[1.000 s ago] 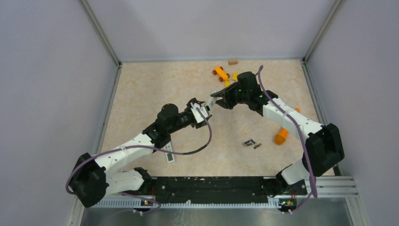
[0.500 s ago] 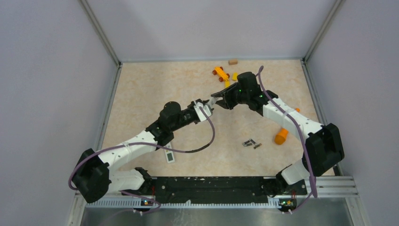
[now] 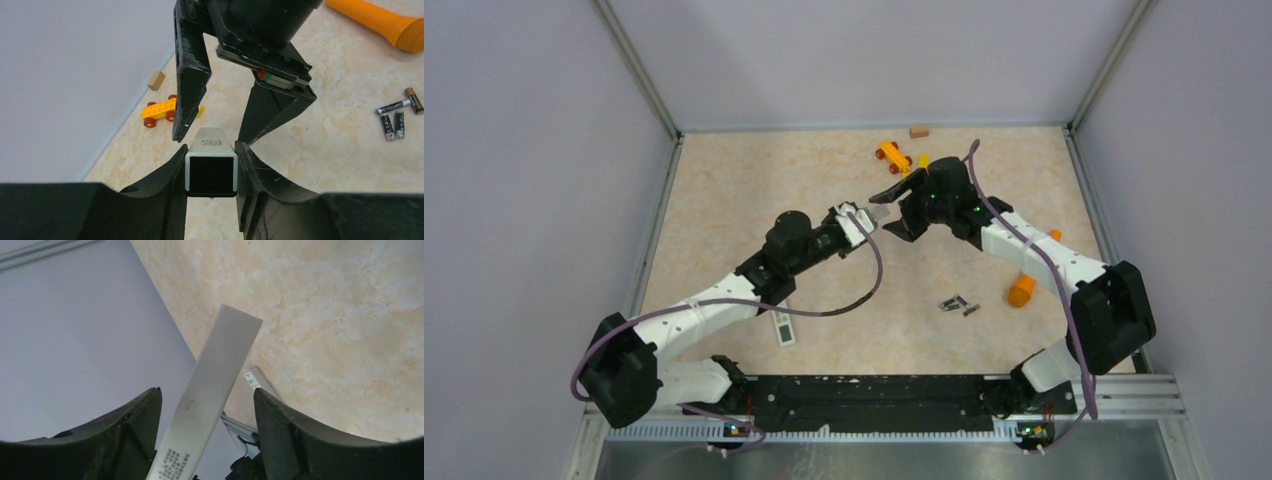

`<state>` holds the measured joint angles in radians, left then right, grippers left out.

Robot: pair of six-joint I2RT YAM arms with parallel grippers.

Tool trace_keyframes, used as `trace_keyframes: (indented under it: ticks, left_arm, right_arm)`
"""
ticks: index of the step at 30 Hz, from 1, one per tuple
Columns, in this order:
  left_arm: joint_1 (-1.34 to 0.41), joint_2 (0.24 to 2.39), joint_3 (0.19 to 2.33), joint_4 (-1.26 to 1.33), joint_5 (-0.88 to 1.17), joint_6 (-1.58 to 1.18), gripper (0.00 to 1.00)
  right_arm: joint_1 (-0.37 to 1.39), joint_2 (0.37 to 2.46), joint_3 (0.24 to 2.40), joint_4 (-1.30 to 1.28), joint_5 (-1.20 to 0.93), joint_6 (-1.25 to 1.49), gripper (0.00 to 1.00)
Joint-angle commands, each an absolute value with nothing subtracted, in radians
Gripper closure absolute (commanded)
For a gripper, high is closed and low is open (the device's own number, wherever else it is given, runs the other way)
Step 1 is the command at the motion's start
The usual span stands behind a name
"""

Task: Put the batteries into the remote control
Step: Adjust the remote control.

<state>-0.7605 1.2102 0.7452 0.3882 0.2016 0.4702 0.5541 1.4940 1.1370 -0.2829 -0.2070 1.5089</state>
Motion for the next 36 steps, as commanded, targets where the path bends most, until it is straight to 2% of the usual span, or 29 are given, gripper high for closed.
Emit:
trace_keyframes:
  ticks: [1, 4, 9, 12, 19, 25, 31, 36]
  left_arm:
    - [-0.732, 1.201, 0.816, 0.406, 0.177, 0.322, 1.00]
    - [-0.651, 1.182, 0.834, 0.372, 0.264, 0.210, 1.00]
    - [-0.498, 1.154, 0.850, 0.361, 0.515, 0.007, 1.00]
    - [-0.438, 1.142, 0.912, 0.255, 0.614, -0.055, 1.00]
    - [-0.379, 1.133, 1.033, 0.119, 0.883, -0.142, 1.00]
    - [-0.376, 1.127, 1.064, 0.124, 1.084, -0.189, 1.00]
    - [-0.375, 1.129, 1.068, 0.200, 1.186, -0.257, 1.00]
    - [-0.374, 1.140, 1.087, 0.192, 1.216, -0.265, 0.98]
  right_arm:
    - [0.550, 1.460, 1.099, -0.158, -0.198, 1.293, 0.27]
    - [0.514, 1.413, 1.036, -0.064, -0.264, 1.171, 0.21]
    - [0.484, 1.263, 0.848, 0.350, -0.384, 0.909, 0.19]
    - [0.483, 1.196, 0.806, 0.470, -0.517, 0.673, 0.19]
    - [0.490, 1.180, 0.880, 0.384, -0.795, 0.261, 0.19]
    - [0.523, 1.202, 0.953, 0.266, -0.841, 0.073, 0.19]
    - [0.580, 1.258, 1.027, 0.133, -0.930, -0.039, 0.19]
    - [0.592, 1.285, 1.050, 0.072, -0.986, -0.069, 0.30]
